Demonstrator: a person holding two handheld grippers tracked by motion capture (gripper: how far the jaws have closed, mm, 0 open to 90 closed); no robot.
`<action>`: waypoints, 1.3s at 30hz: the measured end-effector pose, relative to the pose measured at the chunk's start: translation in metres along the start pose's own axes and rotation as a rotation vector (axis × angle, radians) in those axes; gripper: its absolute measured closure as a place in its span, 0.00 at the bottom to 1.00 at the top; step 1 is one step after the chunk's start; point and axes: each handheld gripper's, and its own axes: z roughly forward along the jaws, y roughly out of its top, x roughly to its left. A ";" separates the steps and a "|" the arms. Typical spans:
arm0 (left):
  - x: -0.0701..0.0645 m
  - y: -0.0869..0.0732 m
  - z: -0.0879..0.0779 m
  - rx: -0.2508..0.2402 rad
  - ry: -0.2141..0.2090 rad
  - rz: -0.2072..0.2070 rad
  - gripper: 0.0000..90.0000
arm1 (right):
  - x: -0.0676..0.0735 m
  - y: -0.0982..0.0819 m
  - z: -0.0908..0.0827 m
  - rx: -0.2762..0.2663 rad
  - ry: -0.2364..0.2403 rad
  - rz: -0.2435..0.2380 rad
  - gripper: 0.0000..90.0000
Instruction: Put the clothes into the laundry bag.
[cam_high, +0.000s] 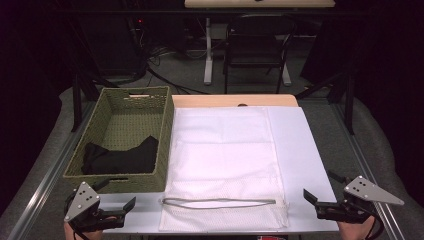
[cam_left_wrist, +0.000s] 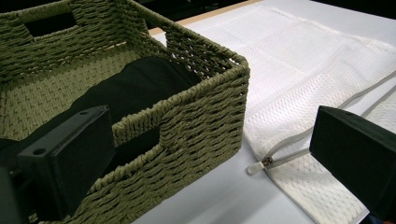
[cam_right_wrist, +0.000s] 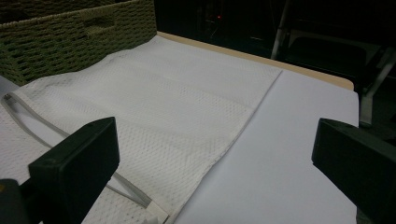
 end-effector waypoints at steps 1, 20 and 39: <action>0.000 0.000 0.000 0.000 -0.001 -0.001 0.00 | 0.000 0.000 0.000 0.000 0.001 0.000 0.00; 0.000 0.000 0.002 0.015 -0.005 -0.014 0.00 | 0.010 0.003 0.010 0.062 0.036 -0.018 0.01; 0.001 -0.001 0.004 0.028 -0.008 -0.023 0.00 | 0.022 0.008 0.027 0.126 0.090 -0.045 0.00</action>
